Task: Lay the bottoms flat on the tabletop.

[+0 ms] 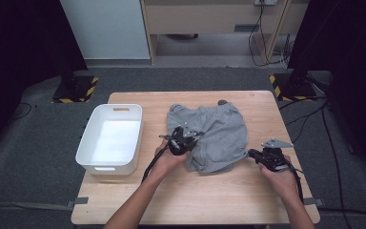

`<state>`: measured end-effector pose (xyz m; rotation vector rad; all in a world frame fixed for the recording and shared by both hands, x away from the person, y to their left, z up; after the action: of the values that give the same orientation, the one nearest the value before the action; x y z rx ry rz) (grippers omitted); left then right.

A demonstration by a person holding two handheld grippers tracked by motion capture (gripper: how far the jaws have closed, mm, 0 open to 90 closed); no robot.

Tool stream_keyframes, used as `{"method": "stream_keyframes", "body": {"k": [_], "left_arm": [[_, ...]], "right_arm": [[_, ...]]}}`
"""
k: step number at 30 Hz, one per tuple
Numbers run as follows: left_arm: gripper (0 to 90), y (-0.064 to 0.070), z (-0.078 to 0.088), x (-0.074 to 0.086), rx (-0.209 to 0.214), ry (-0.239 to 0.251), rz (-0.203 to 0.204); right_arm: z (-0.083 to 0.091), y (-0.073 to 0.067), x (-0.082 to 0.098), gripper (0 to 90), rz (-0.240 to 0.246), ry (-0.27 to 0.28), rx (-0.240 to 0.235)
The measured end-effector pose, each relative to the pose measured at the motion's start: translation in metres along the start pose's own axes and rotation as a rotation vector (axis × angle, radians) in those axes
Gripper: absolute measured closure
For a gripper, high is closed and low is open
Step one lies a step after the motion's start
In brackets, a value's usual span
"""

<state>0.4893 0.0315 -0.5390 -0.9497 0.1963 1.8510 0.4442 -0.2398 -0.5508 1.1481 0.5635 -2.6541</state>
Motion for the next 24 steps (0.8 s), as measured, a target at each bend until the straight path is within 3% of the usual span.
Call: {"method": "stream_keyframes", "body": {"k": [7,8,12,17,24], "left_arm": [[73.3,-0.001,0.000,0.004,0.037,0.006,0.022],[76.3,-0.001,-0.001,0.004,0.037,0.006,0.019],[81.6,0.000,0.003,0.002,0.014,0.004,0.004],[83.0,0.000,0.022,0.007,-0.021,0.002,-0.016],[82.8,0.001,0.054,0.039,-0.094,-0.028,0.038]], "right_arm": [[-0.001,-0.001,0.000,85.3,0.007,-0.004,-0.003],[-0.001,-0.001,0.000,85.3,0.007,-0.005,-0.003],[-0.001,-0.001,0.000,85.3,0.007,-0.004,-0.003],[0.001,0.000,-0.001,85.5,0.009,-0.006,-0.002],[0.008,0.003,-0.009,85.9,0.015,-0.008,0.001]]}}
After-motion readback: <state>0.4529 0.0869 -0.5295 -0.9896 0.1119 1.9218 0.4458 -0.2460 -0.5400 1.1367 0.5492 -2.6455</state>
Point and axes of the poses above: each handheld gripper's, and its own axes: z roughly backward along the jaws, x roughly out of its underside, y roughly to its right, the point moved 7 cm from there along -z, roughly forward along the jaws, and after that the axes turned 15 degrees about -z, right-handed, at the moved point
